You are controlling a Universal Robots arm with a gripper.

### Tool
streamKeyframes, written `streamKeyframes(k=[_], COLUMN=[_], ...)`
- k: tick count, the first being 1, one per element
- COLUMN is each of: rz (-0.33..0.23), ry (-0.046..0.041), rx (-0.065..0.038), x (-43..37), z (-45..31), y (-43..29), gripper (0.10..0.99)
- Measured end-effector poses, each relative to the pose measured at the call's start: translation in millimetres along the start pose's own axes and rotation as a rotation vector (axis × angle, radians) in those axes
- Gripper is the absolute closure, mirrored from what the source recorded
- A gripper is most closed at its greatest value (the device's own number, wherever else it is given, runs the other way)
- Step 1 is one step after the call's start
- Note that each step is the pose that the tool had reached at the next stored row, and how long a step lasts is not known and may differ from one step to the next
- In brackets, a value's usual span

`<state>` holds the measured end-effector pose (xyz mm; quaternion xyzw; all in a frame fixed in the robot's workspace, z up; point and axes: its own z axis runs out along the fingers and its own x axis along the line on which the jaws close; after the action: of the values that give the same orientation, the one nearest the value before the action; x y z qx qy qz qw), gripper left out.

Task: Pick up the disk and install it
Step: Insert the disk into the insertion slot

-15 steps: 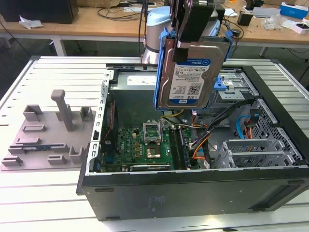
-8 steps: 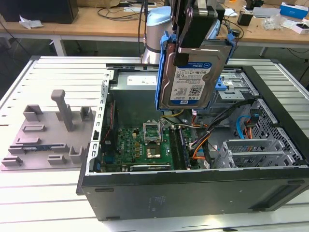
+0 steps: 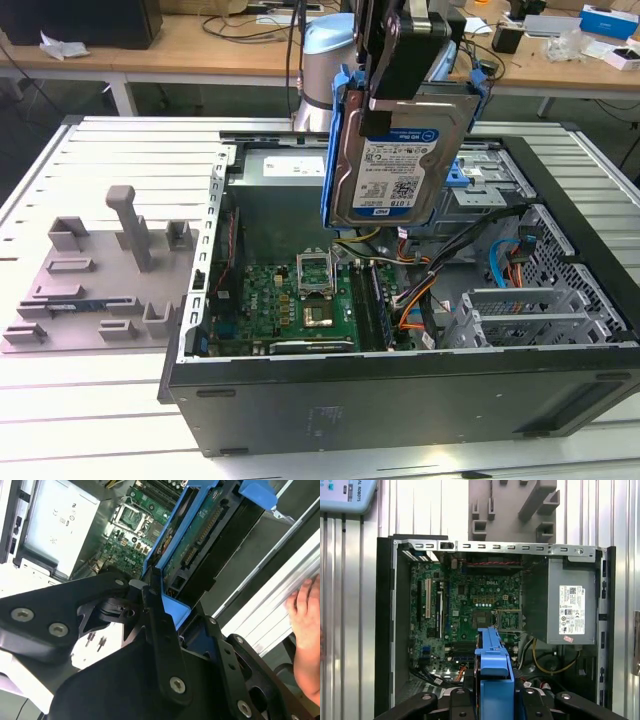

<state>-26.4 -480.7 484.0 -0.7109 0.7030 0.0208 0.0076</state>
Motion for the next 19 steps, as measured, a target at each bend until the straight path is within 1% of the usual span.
streamKeyframes(k=[3, 4, 5, 8, 10, 12, 14, 15, 16, 18, 19], rz=[0.0, 0.0, 0.0, 0.0, 0.0, 0.0, 0.0, 0.0, 0.0, 0.0, 0.0], ry=[-0.0001, -0.0001, 0.0, 0.0, -0.0001, 0.0, -0.0001, -0.0002, -0.0001, -0.0001, -0.0001], rx=[0.0, 0.0, 0.0, 0.0, 0.0, 0.0, 0.0, 0.0, 0.0, 0.0, 0.0], x=[8.5, 12.9, 15.0, 27.0, 31.4, 39.4, 43.3, 46.2, 48.0, 53.3, 55.3], z=[-0.4, -0.6, -0.8, -1.5, -1.7, -2.1, -2.3, -2.5, -2.6, -3.0, -3.0], y=[-4.3, -8.0, -10.1, -22.3, -26.7, -35.2, -40.7, -45.8, -49.1, -60.6, -67.8], gripper=[0.722, 0.722, 0.722, 0.722, 0.722, 0.722, 0.722, 0.722, 0.722, 0.722, 0.722])
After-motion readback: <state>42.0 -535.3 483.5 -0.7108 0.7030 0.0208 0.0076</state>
